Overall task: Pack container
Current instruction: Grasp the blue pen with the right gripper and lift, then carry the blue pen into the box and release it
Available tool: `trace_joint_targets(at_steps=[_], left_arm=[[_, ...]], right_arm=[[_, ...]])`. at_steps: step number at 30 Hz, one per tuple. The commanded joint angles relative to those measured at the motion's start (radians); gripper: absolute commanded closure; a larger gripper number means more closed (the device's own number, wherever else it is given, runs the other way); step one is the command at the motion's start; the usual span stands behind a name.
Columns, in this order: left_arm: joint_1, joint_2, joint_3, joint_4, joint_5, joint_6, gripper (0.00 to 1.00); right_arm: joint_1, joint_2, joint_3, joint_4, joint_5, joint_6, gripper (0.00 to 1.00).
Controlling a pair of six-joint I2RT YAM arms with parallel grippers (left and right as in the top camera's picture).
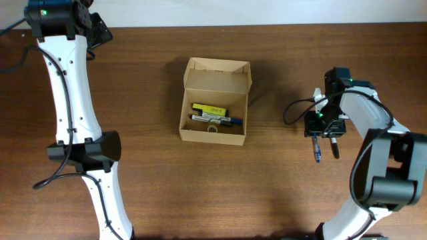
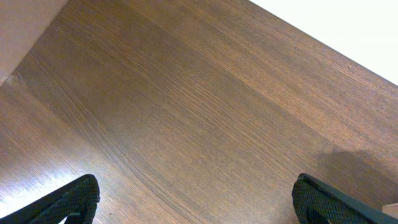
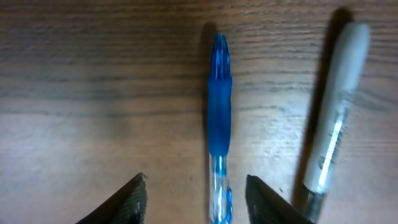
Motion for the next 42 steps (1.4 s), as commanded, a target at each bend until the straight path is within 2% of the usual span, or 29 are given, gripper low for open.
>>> trace_joint_targets(at_steps=[1, 8, 15, 23, 28, 29, 33, 36, 42], left_arm=[[0.003, -0.034, -0.003, -0.001, -0.01, 0.009, 0.0], [0.003, -0.034, -0.003, -0.001, -0.01, 0.009, 0.0], [0.003, -0.034, -0.003, -0.001, -0.01, 0.009, 0.0], [0.003, -0.034, -0.003, -0.001, -0.01, 0.009, 0.0], [0.003, -0.034, -0.003, -0.001, -0.01, 0.009, 0.0], [0.003, -0.034, -0.003, -0.001, -0.01, 0.009, 0.0], [0.003, -0.034, -0.003, -0.001, -0.01, 0.009, 0.0], [0.003, -0.034, -0.003, -0.001, -0.01, 0.009, 0.0], [0.003, -0.034, -0.003, -0.001, -0.01, 0.009, 0.0]], right_arm=[[-0.008, 0.039, 0.001, 0.008, -0.012, 0.011, 0.53], [-0.019, 0.064, 0.001, 0.034, -0.012, 0.014, 0.63], [-0.026, 0.068, 0.001, 0.042, -0.013, 0.014, 0.95], [-0.025, 0.065, 0.048, 0.001, -0.025, 0.014, 0.96], [-0.023, 0.061, 0.259, -0.169, -0.089, 0.013, 0.96], [-0.011, 0.061, 0.375, -0.255, -0.095, 0.01, 0.96], [0.049, 0.061, 0.636, -0.418, -0.091, -0.037, 0.96], [0.129, 0.061, 0.804, -0.479, -0.091, -0.118, 0.96], [0.359, 0.061, 1.01, -0.485, -0.092, -0.42, 0.96]])
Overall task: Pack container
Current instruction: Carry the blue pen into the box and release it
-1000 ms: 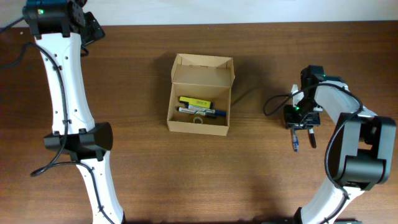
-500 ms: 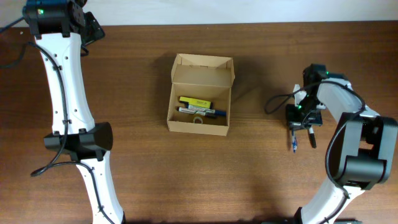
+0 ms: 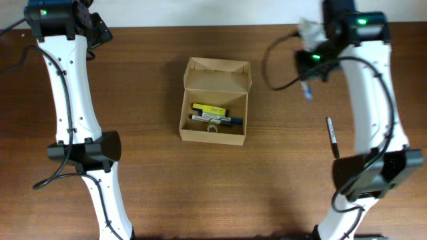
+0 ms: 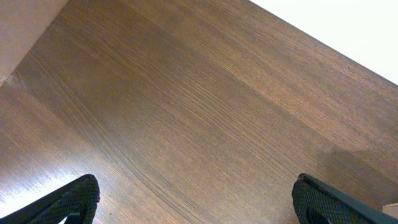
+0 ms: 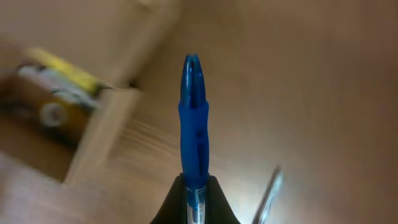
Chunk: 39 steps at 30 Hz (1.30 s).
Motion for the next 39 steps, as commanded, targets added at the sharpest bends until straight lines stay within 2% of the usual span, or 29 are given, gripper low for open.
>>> trace_joint_targets(at_steps=[1, 5, 8, 14, 30, 31, 32, 33, 34, 37, 39], left_arm=[[0.003, -0.034, -0.003, -0.001, -0.01, 0.009, 0.0], [0.003, -0.034, -0.003, -0.001, -0.01, 0.009, 0.0], [0.003, -0.034, -0.003, -0.001, -0.01, 0.009, 0.0], [0.003, -0.034, -0.003, -0.001, -0.01, 0.009, 0.0], [0.003, -0.034, -0.003, -0.001, -0.01, 0.009, 0.0], [0.003, -0.034, -0.003, -0.001, -0.01, 0.009, 0.0], [0.003, -0.034, -0.003, -0.001, -0.01, 0.009, 0.0], [0.003, -0.034, -0.003, -0.001, -0.01, 0.009, 0.0], [0.003, -0.034, -0.003, -0.001, -0.01, 0.009, 0.0], [0.003, -0.034, -0.003, -0.001, -0.01, 0.009, 0.0], [0.003, -0.034, -0.003, -0.001, -0.01, 0.009, 0.0]], right_arm=[[0.158, -0.011, 0.088, 0.0, -0.022, -0.282, 0.96], [0.319, -0.004, 0.084, 0.019, -0.022, -0.529, 0.96], [0.402, 0.011, 0.062, 0.04, -0.022, -0.639, 0.96], [0.471, 0.124, 0.051, 0.089, -0.038, -0.646, 0.96], [0.473, 0.43, 0.05, 0.081, -0.117, -0.607, 0.96], [0.473, 0.439, 0.05, 0.082, -0.119, -0.596, 0.94], [0.473, 0.443, 0.05, 0.082, -0.119, -0.587, 0.82], [0.473, 0.445, 0.05, 0.082, -0.119, -0.578, 0.62], [0.473, 0.445, 0.05, 0.083, -0.119, -0.562, 0.47], [0.473, 0.443, 0.058, 0.082, -0.105, -0.517, 0.41], [0.473, 0.437, 0.075, 0.079, -0.087, -0.462, 0.44]])
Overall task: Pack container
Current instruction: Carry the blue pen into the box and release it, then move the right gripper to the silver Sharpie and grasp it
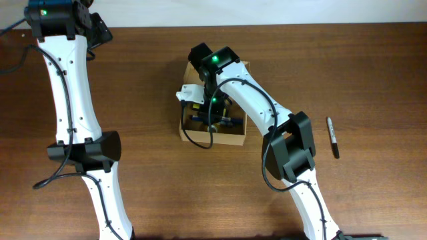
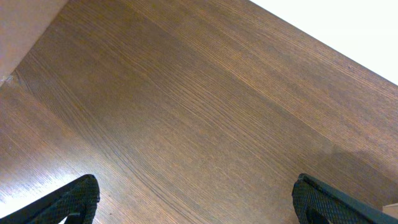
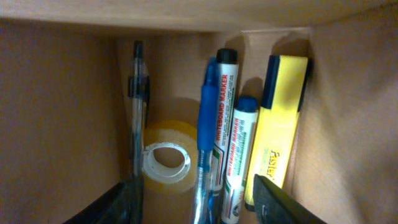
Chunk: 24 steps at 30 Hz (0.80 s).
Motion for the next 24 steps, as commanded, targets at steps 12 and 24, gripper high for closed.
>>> trace_joint_targets(at_steps=[12, 24], left_arm=[[0.003, -0.034, -0.003, -0.001, -0.01, 0.009, 0.0], [0.003, -0.034, -0.003, -0.001, -0.01, 0.009, 0.0]], right_arm=[[-0.001, -0.161, 0.48, -0.197, 0.226, 0.3, 0.59], [-0.528, -0.581, 0.176, -0.106, 0.232, 0.52, 0.54]])
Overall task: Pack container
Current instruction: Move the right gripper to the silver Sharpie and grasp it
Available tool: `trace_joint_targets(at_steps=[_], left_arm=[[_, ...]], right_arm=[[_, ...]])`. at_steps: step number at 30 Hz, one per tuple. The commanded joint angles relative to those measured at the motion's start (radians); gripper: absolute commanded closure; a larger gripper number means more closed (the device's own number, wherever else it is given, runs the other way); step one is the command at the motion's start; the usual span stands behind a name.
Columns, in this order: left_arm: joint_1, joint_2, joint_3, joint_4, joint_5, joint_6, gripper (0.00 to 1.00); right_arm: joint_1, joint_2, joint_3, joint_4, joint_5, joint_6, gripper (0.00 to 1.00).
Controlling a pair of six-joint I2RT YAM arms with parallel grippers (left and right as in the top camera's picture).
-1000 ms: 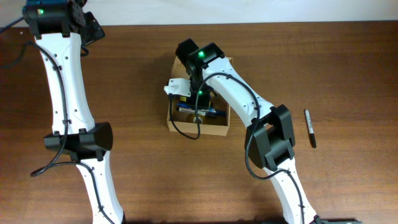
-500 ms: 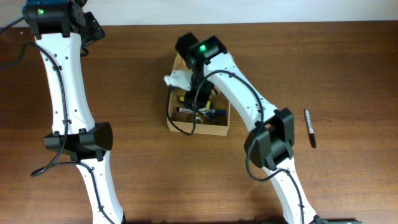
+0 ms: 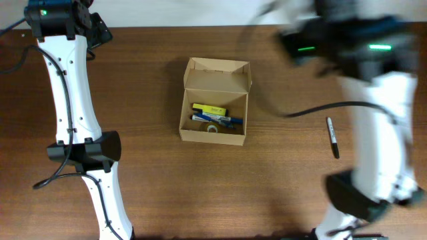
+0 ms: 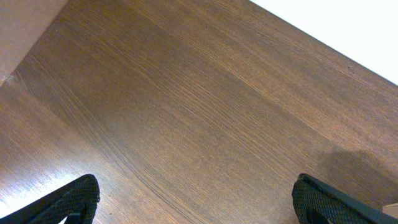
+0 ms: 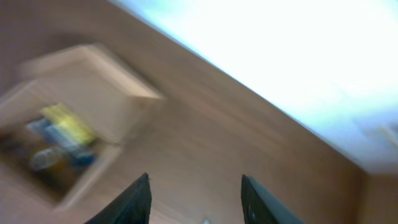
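The open cardboard box sits mid-table and holds a yellow highlighter, whiteboard markers with the blue pen among them, and a roll of clear tape. A dark marker lies on the table at the right. My right gripper is open and empty, high above the table right of the box; its view is blurred. My left gripper is open over bare wood at the far left corner.
The box's lid flap stands up on the far side. The wooden table ends near a white wall at the back. My left arm stretches along the left side.
My right gripper was down inside the box, open around the blue pen. Now it is up and off to the right, empty, and the pen lies in the box.
My right gripper stood open over the blue pen on the table, beside the dark marker. Then it was shut on the pen, held high right of the box. Then it was open inside the box, the pen among the markers. Now it is clear. The left arm never moved.
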Motion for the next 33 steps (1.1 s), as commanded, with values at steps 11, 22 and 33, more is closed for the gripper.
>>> trace_joint_targets(at_steps=[11, 22, 33], left_arm=[[0.003, -0.034, -0.003, -0.001, -0.01, 0.01, 0.0], [0.003, -0.034, -0.003, -0.001, -0.01, 0.01, 0.0], [0.003, -0.034, -0.003, -0.001, -0.01, 0.01, 0.0]], right_arm=[[-0.565, -0.027, -0.936, 0.277, -0.246, 0.11, 0.48], [-0.574, 0.001, -1.245, 0.525, -0.115, 0.021, 0.42], [-0.568, 0.007, -1.331, 0.642, -0.124, -0.06, 0.42]])
